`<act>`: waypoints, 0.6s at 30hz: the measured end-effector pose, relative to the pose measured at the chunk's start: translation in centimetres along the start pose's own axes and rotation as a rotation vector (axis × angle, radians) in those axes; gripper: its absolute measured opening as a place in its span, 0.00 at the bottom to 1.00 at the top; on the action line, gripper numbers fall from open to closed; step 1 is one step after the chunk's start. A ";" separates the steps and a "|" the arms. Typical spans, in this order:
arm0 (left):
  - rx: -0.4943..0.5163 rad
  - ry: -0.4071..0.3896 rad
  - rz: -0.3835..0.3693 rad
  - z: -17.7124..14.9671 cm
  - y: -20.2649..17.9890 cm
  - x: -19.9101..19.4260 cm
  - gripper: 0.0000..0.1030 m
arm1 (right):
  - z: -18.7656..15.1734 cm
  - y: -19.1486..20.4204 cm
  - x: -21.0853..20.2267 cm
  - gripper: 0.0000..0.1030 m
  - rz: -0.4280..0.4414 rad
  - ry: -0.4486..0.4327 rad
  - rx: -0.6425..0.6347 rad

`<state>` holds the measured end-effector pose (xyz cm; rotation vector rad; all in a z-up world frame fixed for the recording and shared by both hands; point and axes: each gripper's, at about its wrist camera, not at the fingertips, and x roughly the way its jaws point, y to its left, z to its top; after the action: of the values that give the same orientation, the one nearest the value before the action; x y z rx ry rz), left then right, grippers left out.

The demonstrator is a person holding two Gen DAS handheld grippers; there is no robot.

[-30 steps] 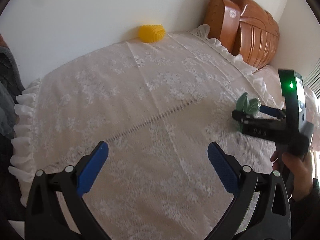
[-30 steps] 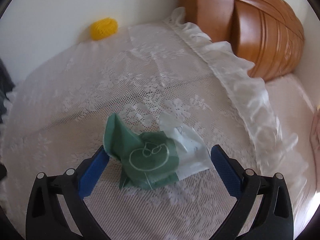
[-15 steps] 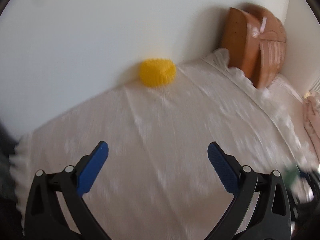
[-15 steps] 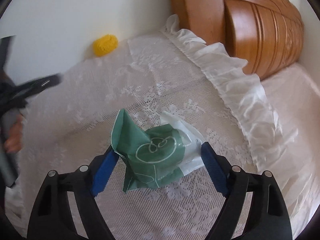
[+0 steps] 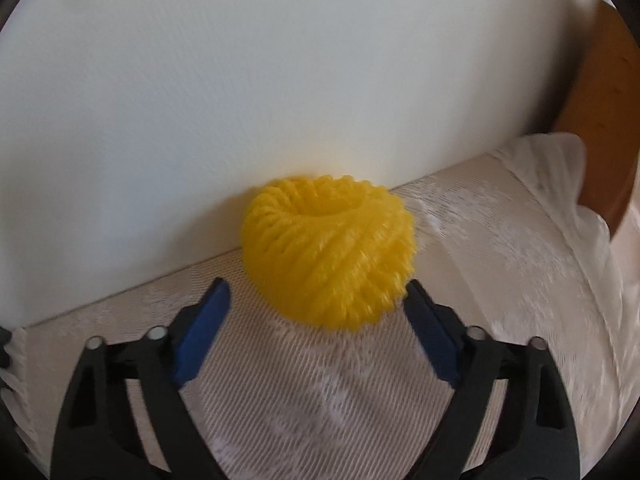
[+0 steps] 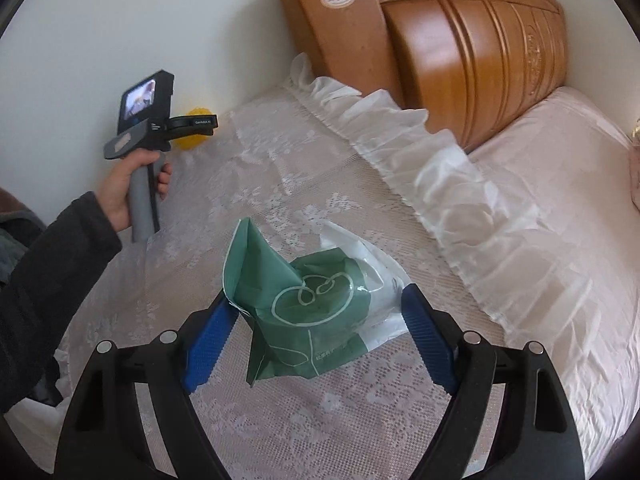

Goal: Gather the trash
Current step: 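Grasp the yellow mesh fruit net with the left gripper while the right holds the green bag, then carry the fruit net and green bag to the wastebasket and open both grippers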

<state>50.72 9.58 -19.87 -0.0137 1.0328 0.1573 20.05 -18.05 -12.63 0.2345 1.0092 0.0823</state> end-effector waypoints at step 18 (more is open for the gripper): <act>0.065 -0.101 -0.156 -6.2 -0.3 -15.4 0.30 | -4.2 -0.8 -7.0 0.80 -0.009 -0.093 0.021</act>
<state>37.76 6.87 -9.93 -0.0273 0.9312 -0.0173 12.74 -19.38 -9.19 0.2512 0.9191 0.0523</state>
